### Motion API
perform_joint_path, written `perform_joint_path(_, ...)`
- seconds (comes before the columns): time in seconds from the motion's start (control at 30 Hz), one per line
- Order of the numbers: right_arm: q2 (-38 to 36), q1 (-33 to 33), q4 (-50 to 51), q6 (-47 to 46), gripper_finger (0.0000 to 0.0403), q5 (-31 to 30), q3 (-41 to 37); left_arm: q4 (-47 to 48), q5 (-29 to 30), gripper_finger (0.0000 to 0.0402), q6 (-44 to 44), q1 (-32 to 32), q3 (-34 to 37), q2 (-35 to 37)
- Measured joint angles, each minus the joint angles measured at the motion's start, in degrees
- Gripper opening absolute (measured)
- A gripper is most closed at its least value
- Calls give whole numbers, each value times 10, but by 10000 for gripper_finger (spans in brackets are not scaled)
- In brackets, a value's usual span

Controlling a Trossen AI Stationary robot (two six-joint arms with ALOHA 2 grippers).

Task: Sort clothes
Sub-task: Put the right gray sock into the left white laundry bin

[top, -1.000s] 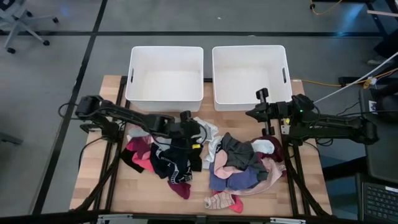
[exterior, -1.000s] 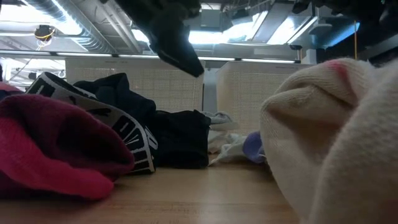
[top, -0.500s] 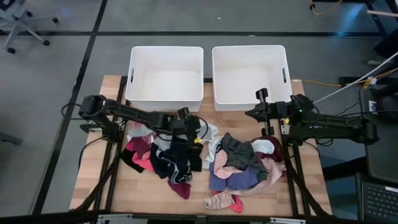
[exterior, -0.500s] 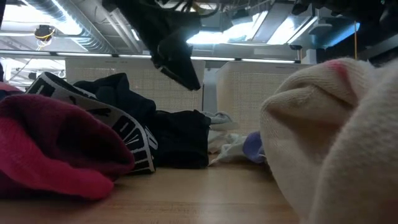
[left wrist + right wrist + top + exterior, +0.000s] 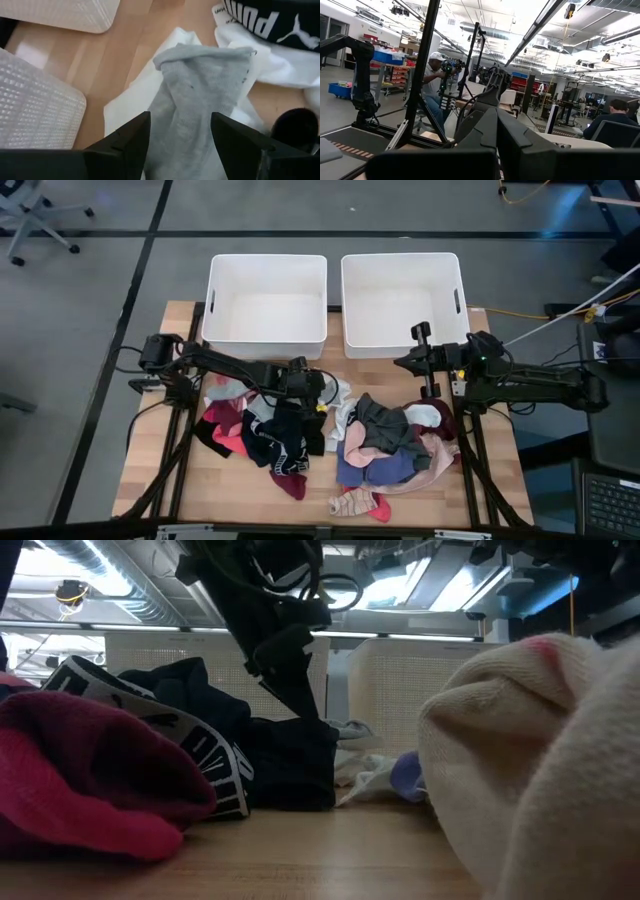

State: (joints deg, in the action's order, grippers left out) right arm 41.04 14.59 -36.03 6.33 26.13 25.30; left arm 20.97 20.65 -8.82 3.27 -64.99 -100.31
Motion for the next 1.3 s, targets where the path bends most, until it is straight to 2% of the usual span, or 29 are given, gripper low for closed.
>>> perform_joint_path(0.4,0,0,1,0,5,0,0,3,-23,194,2,-4,0,-7)
perform_joint_path(0.53,0,0,1,0,5,0,0,7,-25,162,2,-3,0,-6)
perform_joint_path(1.0,0,0,1,0,5,-1,0,11,-36,9,40,-4,0,-6)
perform_joint_path(1.3,0,0,2,0,5,-1,0,13,-37,2,47,4,-8,7)
